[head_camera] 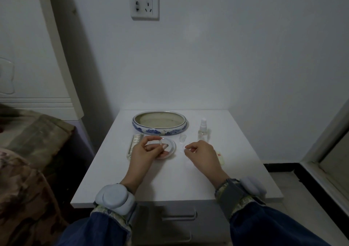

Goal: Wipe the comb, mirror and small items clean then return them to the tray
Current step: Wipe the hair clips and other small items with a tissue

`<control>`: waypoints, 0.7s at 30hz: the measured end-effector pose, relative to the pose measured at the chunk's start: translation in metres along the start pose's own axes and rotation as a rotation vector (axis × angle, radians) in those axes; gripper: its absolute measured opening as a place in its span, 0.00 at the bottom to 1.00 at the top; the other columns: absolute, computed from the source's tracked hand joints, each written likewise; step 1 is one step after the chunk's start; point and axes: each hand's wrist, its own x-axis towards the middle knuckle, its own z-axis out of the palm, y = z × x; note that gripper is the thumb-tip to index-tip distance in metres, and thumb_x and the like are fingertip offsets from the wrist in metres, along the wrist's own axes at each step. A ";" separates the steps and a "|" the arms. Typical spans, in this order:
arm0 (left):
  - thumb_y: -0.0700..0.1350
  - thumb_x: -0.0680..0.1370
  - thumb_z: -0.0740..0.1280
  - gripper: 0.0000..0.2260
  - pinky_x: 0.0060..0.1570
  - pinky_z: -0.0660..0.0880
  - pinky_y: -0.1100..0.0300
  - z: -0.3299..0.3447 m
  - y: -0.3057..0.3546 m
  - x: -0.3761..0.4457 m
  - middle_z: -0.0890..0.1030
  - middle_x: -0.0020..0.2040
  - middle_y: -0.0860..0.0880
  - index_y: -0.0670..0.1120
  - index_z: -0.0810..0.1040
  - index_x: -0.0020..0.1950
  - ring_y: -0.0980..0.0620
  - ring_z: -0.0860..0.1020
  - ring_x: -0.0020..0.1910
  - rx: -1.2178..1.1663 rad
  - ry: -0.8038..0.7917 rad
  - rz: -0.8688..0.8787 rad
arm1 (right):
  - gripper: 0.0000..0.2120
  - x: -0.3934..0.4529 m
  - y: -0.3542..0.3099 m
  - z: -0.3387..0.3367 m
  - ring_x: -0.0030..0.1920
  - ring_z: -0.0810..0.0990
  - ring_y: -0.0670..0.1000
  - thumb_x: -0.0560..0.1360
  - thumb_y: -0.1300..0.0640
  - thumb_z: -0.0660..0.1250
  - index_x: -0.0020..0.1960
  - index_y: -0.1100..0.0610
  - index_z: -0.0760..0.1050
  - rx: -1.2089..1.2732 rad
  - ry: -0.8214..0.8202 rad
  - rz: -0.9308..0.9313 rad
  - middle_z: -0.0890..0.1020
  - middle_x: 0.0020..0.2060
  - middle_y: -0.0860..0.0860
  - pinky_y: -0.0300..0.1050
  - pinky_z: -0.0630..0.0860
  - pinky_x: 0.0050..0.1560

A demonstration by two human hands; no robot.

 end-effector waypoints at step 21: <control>0.35 0.75 0.67 0.04 0.35 0.78 0.67 0.000 -0.004 0.004 0.83 0.33 0.48 0.41 0.81 0.46 0.56 0.79 0.29 -0.036 -0.005 -0.066 | 0.07 0.008 -0.005 -0.006 0.33 0.71 0.45 0.74 0.56 0.68 0.38 0.56 0.73 0.408 0.336 -0.124 0.75 0.34 0.49 0.36 0.69 0.37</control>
